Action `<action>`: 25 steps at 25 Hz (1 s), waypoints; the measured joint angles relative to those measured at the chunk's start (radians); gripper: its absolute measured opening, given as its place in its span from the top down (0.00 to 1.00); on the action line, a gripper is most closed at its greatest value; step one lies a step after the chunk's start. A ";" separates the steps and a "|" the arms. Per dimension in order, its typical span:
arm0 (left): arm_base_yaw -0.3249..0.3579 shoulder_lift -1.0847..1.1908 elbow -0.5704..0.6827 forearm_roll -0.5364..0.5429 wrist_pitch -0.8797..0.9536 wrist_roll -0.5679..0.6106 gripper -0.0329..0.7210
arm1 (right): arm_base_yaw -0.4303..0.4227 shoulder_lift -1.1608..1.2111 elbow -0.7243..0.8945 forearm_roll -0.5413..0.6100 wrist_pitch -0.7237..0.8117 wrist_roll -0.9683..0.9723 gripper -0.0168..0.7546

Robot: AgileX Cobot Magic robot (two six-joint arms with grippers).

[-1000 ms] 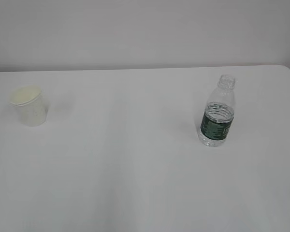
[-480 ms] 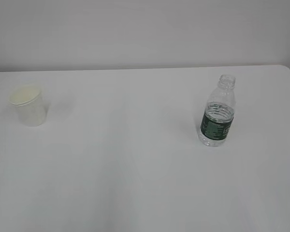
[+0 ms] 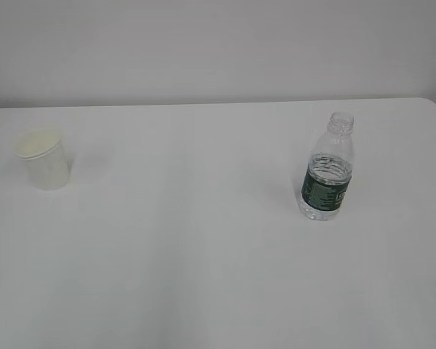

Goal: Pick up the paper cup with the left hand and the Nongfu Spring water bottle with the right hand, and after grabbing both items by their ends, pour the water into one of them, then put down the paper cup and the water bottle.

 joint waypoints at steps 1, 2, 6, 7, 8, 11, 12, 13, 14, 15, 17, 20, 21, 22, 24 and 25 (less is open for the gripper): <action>0.000 0.000 0.000 0.000 0.000 0.000 0.31 | 0.000 0.000 0.000 0.000 0.000 0.000 0.24; 0.000 0.000 0.000 0.000 0.000 0.000 0.31 | 0.000 0.000 0.000 0.000 0.000 0.000 0.24; 0.000 0.000 0.000 0.000 0.000 0.000 0.31 | 0.000 0.000 0.000 0.000 0.000 0.000 0.24; 0.000 0.000 0.000 0.000 0.000 0.000 0.31 | 0.000 0.000 0.000 0.000 0.000 0.000 0.24; 0.000 0.000 0.000 0.000 0.000 0.000 0.31 | 0.000 0.000 0.000 0.000 0.000 0.000 0.24; 0.000 0.000 0.000 0.000 0.000 0.000 0.31 | 0.000 0.000 0.000 0.000 0.000 0.000 0.24; 0.000 0.000 0.000 0.000 0.000 0.000 0.31 | 0.000 0.000 0.000 0.000 0.000 0.000 0.24; 0.000 0.000 0.000 0.000 0.000 0.000 0.31 | 0.000 0.000 0.000 0.000 0.000 0.000 0.24; 0.000 0.000 0.000 0.000 0.000 0.000 0.31 | 0.000 0.000 0.000 0.000 0.000 0.000 0.24; 0.000 0.000 0.000 0.000 0.000 0.000 0.31 | 0.000 0.000 0.000 0.000 0.000 0.000 0.24; 0.000 0.000 0.000 0.000 0.000 0.000 0.32 | 0.000 0.000 0.000 0.000 0.000 0.000 0.24; 0.000 0.000 0.000 0.000 0.000 0.000 0.32 | 0.000 0.000 -0.015 0.000 0.000 0.000 0.24; 0.000 0.000 0.000 0.000 -0.002 0.000 0.33 | 0.000 0.000 -0.021 0.000 0.000 0.000 0.24; 0.000 0.000 0.000 0.000 -0.002 0.000 0.33 | 0.000 0.000 -0.026 0.000 0.000 0.000 0.24; 0.000 0.000 -0.013 0.000 -0.002 0.000 0.33 | 0.000 0.000 -0.032 0.002 -0.002 0.000 0.24; 0.000 0.000 -0.023 0.000 -0.009 0.000 0.33 | 0.000 0.000 -0.033 0.004 -0.009 0.000 0.24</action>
